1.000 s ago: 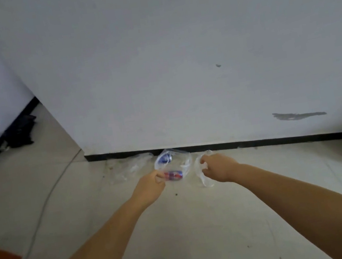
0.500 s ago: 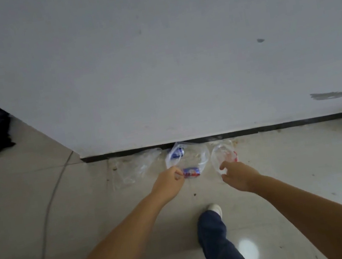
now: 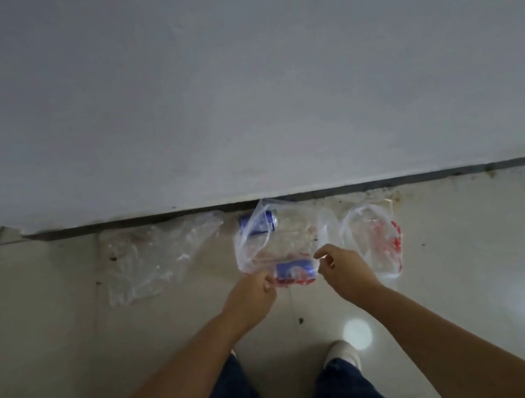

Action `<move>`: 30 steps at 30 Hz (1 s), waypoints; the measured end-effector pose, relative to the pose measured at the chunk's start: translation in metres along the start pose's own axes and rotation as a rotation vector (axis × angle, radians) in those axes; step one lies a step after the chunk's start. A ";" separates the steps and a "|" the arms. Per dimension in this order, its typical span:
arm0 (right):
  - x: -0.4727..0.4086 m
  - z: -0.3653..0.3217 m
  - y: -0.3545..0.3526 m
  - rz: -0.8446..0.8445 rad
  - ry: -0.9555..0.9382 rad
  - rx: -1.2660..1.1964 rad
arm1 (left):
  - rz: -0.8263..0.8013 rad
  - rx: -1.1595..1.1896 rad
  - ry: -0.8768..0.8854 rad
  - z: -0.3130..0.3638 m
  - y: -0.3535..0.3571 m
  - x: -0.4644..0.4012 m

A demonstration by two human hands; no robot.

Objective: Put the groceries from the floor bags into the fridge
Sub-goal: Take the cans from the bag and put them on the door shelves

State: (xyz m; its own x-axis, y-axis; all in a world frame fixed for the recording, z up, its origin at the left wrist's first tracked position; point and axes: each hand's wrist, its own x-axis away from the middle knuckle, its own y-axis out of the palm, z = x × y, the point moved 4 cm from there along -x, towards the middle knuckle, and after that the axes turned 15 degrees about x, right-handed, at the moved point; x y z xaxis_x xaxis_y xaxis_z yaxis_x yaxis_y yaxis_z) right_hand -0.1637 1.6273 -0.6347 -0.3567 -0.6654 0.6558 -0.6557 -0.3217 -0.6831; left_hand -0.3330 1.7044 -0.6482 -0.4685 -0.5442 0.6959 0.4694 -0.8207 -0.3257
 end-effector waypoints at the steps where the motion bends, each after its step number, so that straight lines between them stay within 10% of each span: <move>1: -0.027 0.006 0.015 0.007 0.009 -0.006 | 0.005 -0.006 0.024 -0.009 0.003 -0.029; 8: -0.197 0.044 0.122 0.044 -0.190 0.221 | -0.075 -0.120 0.264 -0.069 0.062 -0.201; 16: -0.299 0.069 0.134 0.007 -0.408 0.542 | -0.339 -1.078 0.712 -0.115 0.064 -0.309; 23: -0.263 0.066 0.167 -0.119 -0.527 0.524 | -0.077 -1.383 0.423 -0.129 0.006 -0.322; 30: -0.287 0.059 0.163 -0.083 -0.501 0.561 | 0.193 -1.147 0.364 -0.122 -0.012 -0.350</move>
State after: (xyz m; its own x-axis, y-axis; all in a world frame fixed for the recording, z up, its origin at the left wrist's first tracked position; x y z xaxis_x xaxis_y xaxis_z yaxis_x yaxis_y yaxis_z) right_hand -0.1292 1.7264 -0.9537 0.1122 -0.8076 0.5790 -0.1822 -0.5895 -0.7870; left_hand -0.2659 1.8836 -0.9662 -0.7328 -0.5402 0.4138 -0.2927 -0.2988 -0.9083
